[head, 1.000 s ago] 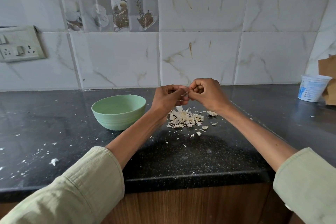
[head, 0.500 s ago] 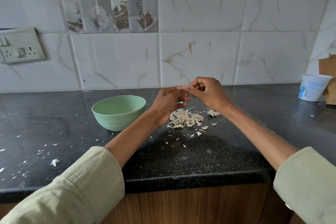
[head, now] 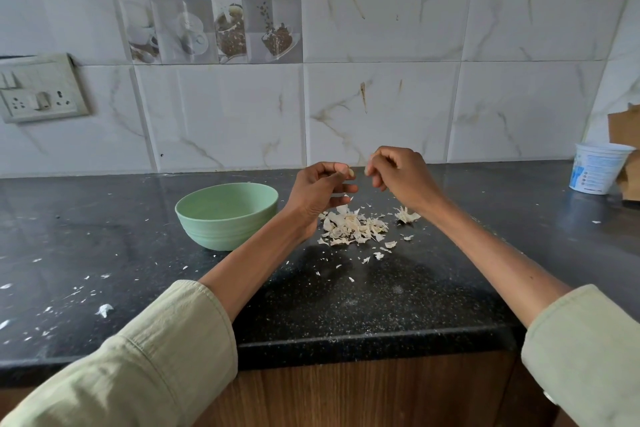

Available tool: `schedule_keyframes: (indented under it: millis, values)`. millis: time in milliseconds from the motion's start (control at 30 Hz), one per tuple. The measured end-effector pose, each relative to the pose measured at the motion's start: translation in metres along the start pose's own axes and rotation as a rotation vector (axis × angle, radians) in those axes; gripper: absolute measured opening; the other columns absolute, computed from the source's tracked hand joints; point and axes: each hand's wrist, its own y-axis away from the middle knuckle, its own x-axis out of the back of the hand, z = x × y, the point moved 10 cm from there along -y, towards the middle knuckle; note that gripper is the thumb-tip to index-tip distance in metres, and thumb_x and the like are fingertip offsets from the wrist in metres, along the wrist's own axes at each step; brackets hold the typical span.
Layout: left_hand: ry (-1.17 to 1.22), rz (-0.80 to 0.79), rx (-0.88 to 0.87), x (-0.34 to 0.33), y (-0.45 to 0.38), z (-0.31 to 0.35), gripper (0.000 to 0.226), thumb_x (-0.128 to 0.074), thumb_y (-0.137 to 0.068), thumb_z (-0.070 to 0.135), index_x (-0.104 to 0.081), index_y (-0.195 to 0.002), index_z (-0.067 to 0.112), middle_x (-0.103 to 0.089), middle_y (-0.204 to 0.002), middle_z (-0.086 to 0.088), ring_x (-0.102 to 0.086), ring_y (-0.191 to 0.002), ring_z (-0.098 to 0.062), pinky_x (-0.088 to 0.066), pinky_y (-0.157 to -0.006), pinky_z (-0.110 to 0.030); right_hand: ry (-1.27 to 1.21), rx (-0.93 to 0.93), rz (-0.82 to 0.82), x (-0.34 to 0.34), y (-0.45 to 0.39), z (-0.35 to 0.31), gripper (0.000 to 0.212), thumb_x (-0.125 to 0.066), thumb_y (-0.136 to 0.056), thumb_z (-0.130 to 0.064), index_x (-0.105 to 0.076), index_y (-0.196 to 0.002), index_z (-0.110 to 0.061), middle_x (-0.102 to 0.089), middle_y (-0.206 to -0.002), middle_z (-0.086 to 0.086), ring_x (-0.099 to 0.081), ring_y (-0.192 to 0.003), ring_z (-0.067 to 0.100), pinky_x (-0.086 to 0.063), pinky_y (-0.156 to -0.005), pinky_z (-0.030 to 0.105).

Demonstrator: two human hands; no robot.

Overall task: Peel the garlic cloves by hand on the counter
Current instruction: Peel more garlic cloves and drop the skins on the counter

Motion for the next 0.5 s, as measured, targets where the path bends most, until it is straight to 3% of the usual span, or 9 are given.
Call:
schedule_keyframes:
  millis: [133, 267, 400, 500]
  values:
    - [0.024, 0.016, 0.017, 0.001, 0.000, -0.001, 0.021, -0.069, -0.101, 0.013, -0.068, -0.118, 0.000, -0.078, -0.100, -0.008, -0.075, -0.080, -0.015, -0.057, -0.064, -0.022, 0.209, 0.058, -0.065, -0.006, -0.001, 0.007, 0.022, -0.077, -0.095, -0.030, -0.068, -0.077, -0.021, -0.068, -0.065, -0.005, -0.062, -0.060, 0.015, -0.050, -0.064, 0.034]
    - [0.046, 0.024, -0.001, 0.002, -0.001, 0.001, 0.010, -0.069, -0.100, 0.006, -0.067, -0.109, 0.003, -0.076, -0.095, -0.011, -0.075, -0.080, -0.017, -0.058, -0.066, -0.024, 0.194, 0.057, -0.229, -0.023, 0.002, 0.010, 0.033, -0.089, -0.081, -0.028, -0.063, -0.099, -0.033, -0.069, -0.083, -0.007, -0.067, -0.077, 0.019, -0.056, -0.075, 0.048]
    - [0.060, 0.036, -0.048, 0.006, -0.001, 0.006, 0.015, -0.071, -0.096, -0.001, -0.064, -0.109, 0.003, -0.074, -0.098, -0.017, -0.076, -0.084, -0.020, -0.060, -0.071, -0.027, 0.044, 0.118, -0.168, -0.020, 0.000, -0.007, 0.023, -0.078, -0.089, -0.035, -0.065, -0.106, -0.030, -0.070, -0.093, -0.004, -0.066, -0.080, 0.015, -0.055, -0.072, 0.031]
    - [0.033, 0.026, -0.074, 0.005, -0.001, 0.007, 0.024, -0.076, -0.092, -0.003, -0.064, -0.111, 0.004, -0.073, -0.100, -0.018, -0.075, -0.089, -0.023, -0.062, -0.080, -0.033, 0.043, 0.157, -0.101, -0.016, -0.001, -0.011, 0.011, -0.077, -0.095, -0.024, -0.070, -0.103, -0.027, -0.070, -0.091, -0.005, -0.061, -0.074, 0.008, -0.051, -0.069, 0.023]
